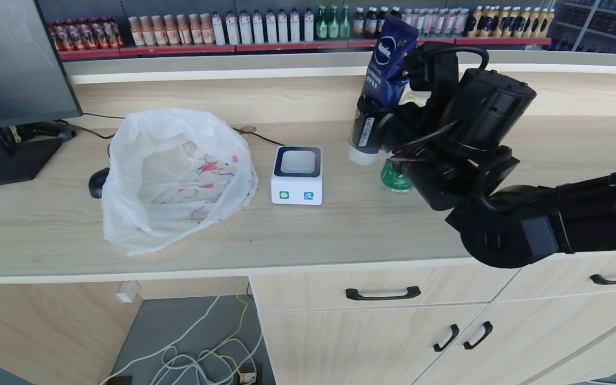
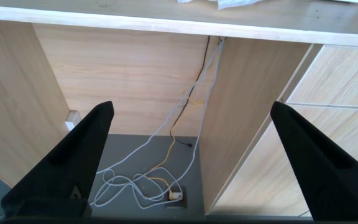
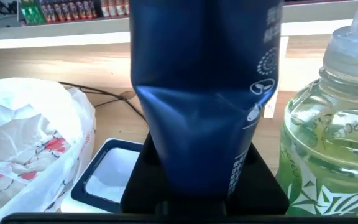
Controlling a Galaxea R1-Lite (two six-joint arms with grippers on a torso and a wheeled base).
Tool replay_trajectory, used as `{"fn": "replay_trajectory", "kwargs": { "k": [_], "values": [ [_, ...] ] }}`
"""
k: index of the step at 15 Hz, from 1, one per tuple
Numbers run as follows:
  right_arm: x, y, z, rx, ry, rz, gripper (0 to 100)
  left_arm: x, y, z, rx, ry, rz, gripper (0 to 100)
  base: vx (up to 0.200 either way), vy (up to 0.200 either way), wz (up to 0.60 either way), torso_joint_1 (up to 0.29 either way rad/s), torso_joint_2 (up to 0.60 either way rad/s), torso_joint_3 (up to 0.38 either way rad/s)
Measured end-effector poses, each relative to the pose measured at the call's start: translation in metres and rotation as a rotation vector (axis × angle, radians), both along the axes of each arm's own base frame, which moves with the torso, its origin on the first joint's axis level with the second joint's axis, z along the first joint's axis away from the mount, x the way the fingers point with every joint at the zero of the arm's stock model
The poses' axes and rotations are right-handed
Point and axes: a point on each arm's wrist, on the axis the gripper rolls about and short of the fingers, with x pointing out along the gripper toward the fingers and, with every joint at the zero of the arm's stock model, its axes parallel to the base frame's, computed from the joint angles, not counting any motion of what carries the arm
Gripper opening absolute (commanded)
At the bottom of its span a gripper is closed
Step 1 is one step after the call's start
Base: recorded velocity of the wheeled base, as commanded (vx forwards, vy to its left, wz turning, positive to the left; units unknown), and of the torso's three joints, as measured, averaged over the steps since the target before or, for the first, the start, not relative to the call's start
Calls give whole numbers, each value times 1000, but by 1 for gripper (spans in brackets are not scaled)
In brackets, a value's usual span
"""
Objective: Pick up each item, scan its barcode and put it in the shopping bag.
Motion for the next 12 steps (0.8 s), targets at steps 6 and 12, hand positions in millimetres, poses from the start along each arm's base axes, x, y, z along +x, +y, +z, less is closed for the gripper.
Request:
{"fn": "replay_trajectory", "kwargs": {
  "k": [6, 12],
  "values": [
    [-70, -34, -19, -44, 24, 9, 0, 0, 0, 0, 0, 0, 0, 100, 0, 0, 0, 0, 0, 0],
    [-153, -43, -49, -50, 36, 130, 0, 0, 0, 0, 0, 0, 0, 100, 0, 0, 0, 0, 0, 0]
  ]
}}
